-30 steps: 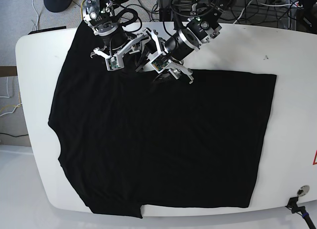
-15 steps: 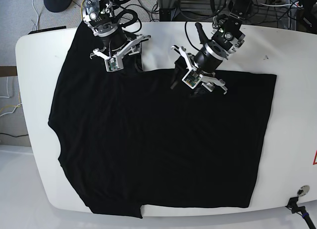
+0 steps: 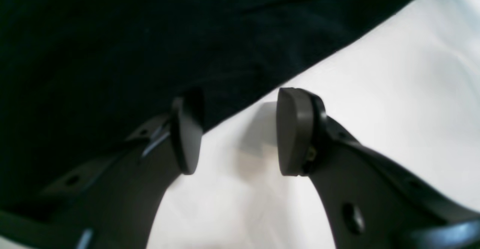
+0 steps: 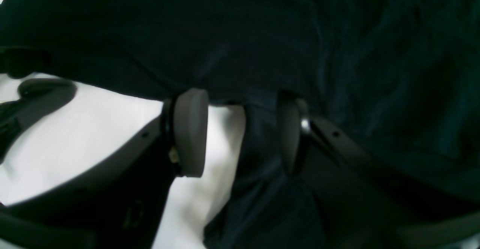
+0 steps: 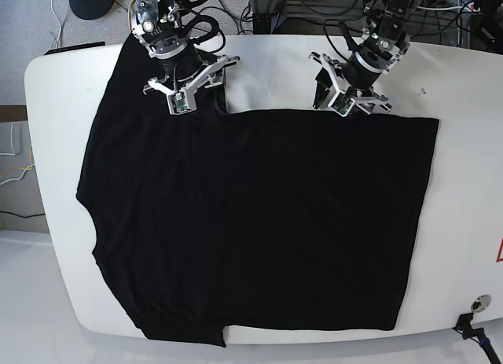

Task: Fold the T-shirt properly

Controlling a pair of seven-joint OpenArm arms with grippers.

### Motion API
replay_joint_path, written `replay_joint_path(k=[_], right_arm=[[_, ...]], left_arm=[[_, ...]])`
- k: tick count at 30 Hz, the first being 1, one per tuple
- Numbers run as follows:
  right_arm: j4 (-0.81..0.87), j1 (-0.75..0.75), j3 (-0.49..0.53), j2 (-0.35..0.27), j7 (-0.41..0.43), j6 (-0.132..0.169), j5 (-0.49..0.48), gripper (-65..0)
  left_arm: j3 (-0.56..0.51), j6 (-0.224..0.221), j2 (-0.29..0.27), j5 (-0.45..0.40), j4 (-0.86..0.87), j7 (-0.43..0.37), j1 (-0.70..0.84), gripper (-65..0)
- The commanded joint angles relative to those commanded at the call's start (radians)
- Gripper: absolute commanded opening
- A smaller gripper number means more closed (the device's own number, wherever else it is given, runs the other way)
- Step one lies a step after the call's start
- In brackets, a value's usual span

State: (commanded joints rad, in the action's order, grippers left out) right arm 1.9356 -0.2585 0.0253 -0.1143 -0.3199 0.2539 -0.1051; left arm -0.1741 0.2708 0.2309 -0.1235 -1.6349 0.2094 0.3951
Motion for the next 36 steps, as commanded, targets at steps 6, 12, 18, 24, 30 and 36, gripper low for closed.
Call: replay_joint_path(k=[6, 12, 18, 24, 30, 36], right_arm=[[-0.002, 0.0, 0.0, 0.0, 0.0, 0.0, 0.0, -36.2], [-0.002, 0.0, 0.0, 0.0, 0.0, 0.0, 0.0, -36.2], [-0.002, 0.0, -0.002, 0.0, 0.0, 0.0, 0.0, -36.2], [-0.002, 0.0, -0.002, 0.0, 0.0, 0.0, 0.0, -36.2], [-0.002, 0.0, -0.002, 0.0, 0.0, 0.0, 0.0, -36.2], [-0.002, 0.002, 0.002, 0.0, 0.0, 0.0, 0.0, -36.2]], left_arm=[[0.0, 0.0, -0.002, 0.0, -0.005, -0.003, 0.008, -35.8], [0.025, 0.0, 0.0, 0.0, -0.121, -0.005, 0.037, -35.8], [0.095, 0.0, 0.0, 0.0, -0.275, -0.005, 0.104, -35.8], [0.178, 0.0, 0.0, 0.0, -0.298, -0.006, 0.18, -35.8], [0.278, 0.0, -0.003, 0.0, -0.316, -0.006, 0.333, -35.8], [0.351, 0.0, -0.005, 0.0, -0.364, -0.015, 0.525, -35.8]])
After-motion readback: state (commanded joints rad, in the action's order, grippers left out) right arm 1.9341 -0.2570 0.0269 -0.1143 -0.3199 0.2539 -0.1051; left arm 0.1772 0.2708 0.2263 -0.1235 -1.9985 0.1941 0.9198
